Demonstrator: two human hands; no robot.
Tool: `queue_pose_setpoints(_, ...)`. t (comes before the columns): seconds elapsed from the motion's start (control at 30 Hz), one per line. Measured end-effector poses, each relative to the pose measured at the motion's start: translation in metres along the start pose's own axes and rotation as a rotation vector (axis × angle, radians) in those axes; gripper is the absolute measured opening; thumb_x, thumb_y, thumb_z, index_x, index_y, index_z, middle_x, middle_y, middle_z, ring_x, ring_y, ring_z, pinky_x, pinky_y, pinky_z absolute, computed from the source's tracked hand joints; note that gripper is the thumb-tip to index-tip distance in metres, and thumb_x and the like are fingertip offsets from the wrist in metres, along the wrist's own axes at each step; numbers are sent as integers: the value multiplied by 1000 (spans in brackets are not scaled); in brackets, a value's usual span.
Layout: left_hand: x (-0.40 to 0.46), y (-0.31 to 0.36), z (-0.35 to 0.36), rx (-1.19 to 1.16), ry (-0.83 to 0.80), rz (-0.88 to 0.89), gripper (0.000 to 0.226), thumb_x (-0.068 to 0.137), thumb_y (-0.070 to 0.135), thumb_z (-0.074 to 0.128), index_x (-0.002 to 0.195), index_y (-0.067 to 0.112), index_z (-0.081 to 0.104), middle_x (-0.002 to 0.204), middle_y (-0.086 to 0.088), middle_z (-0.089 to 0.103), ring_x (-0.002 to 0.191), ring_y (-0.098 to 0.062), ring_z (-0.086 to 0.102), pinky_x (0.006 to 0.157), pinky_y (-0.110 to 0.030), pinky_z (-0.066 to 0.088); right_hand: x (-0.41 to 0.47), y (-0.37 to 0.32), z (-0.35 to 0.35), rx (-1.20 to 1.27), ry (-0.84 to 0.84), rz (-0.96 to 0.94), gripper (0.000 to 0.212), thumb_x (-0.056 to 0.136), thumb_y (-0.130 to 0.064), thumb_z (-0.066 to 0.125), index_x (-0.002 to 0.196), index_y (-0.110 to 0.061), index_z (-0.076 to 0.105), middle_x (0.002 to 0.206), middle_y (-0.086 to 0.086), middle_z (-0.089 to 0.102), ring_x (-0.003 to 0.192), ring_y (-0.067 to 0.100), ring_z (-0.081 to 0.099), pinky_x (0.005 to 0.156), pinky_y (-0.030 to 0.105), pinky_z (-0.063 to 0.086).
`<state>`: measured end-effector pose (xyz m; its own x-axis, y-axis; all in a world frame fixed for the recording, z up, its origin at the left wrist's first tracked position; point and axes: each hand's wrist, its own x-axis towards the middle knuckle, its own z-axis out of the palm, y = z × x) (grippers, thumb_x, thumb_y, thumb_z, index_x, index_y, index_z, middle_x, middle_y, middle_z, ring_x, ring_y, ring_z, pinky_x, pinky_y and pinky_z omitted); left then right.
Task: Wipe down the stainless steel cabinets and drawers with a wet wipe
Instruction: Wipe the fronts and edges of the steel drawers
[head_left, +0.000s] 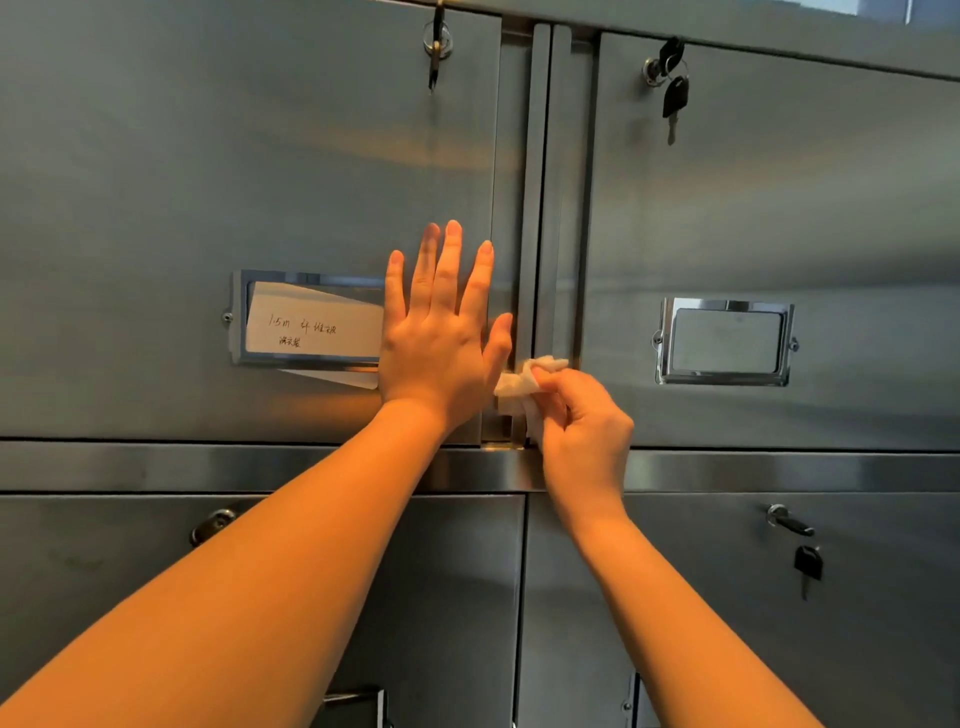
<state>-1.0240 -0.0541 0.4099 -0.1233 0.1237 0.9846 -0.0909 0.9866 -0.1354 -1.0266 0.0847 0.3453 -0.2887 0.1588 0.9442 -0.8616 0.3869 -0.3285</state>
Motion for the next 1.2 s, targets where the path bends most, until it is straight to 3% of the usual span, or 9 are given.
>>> queue_pose_setpoints(0.27,1,-1,1,15,-1,3,62,100,52,30,153,21,30,162,-12,20,150,-30,12,119,-49,1,-9,-2,-14,-4,-46,39,24,87,7,63,100,-9,76,101,0,70,94,3,60,88,2,39)
queue_pose_setpoints(0.47,-1,1,-2,-4,-58,7,63,100,51,26,155,20,27,163,-12,16,151,-30,10,120,-50,0,-26,-4,-30,11,41,122,27,87,8,61,101,-11,75,96,-9,65,89,-3,58,82,3,44)
queue_pose_setpoints(0.57,0,0,-9,-54,-103,8,61,100,46,27,155,19,25,163,-13,14,151,-29,8,120,-49,-1,-37,-8,-42,22,35,169,31,86,10,59,101,-12,75,95,-13,64,88,-14,57,81,6,45)
queue_pose_setpoints(0.7,-9,3,-19,-192,-151,-19,62,99,40,33,156,19,22,164,-11,13,152,-26,7,121,-47,-2,-55,-12,-59,-6,8,198,33,86,8,59,103,-16,74,96,-12,66,90,-7,57,79,10,46)
queue_pose_setpoints(0.77,-30,11,-25,-281,-169,-34,62,98,38,36,155,17,26,163,-12,17,151,-27,9,122,-48,1,-67,-9,-68,-12,-18,206,35,86,7,58,104,-18,74,96,-15,65,89,-10,57,81,11,47)
queue_pose_setpoints(0.93,-131,38,-42,-459,-248,-27,59,95,30,43,150,9,36,158,-17,29,149,-32,20,120,-54,12,-109,8,-89,-64,-101,309,30,90,2,58,106,-17,74,100,-5,69,94,-2,59,82,23,51)
queue_pose_setpoints(1.2,-303,63,-60,-564,-495,-23,57,95,31,43,147,8,41,155,-16,35,147,-32,25,120,-54,17,-208,46,-121,-178,-184,545,32,89,2,58,107,-19,73,97,-20,62,91,-9,57,86,30,52)
